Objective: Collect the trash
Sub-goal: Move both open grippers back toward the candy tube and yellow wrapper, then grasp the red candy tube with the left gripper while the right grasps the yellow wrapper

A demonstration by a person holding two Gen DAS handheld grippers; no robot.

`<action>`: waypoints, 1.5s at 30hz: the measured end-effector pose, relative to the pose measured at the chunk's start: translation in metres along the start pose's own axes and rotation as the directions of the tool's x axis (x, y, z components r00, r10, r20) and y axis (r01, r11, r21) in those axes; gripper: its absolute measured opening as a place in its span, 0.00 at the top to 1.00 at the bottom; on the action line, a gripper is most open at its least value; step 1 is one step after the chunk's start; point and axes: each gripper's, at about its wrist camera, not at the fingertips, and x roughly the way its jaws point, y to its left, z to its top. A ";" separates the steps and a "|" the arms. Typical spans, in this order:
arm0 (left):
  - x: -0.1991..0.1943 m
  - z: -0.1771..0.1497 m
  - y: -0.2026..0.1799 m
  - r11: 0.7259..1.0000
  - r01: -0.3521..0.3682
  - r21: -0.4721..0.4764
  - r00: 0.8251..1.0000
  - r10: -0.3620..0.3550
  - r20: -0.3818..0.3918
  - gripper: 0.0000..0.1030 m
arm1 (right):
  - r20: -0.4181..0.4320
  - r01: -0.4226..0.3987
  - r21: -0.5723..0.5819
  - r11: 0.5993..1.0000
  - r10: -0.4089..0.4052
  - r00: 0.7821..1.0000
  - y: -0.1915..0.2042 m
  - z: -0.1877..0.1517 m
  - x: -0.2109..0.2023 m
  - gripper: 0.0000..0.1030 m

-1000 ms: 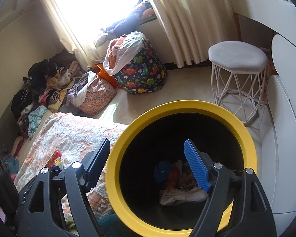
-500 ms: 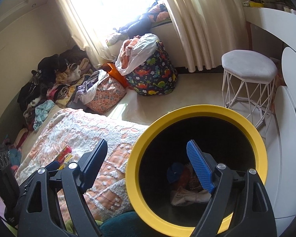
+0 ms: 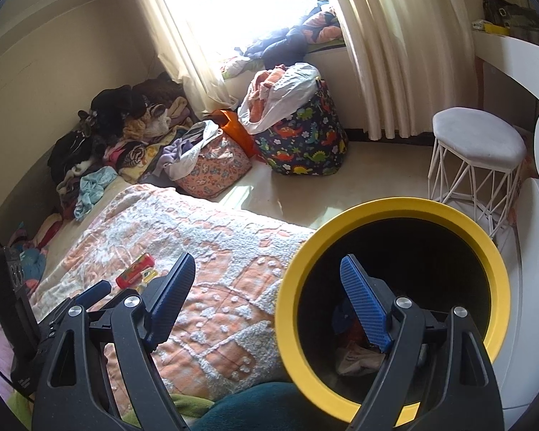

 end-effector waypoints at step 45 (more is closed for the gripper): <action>0.044 -0.008 0.206 0.973 -0.131 -0.189 0.985 0.106 -0.139 0.35 | -0.256 -0.173 -0.167 0.971 0.126 0.958 0.158 -0.043 0.140 0.17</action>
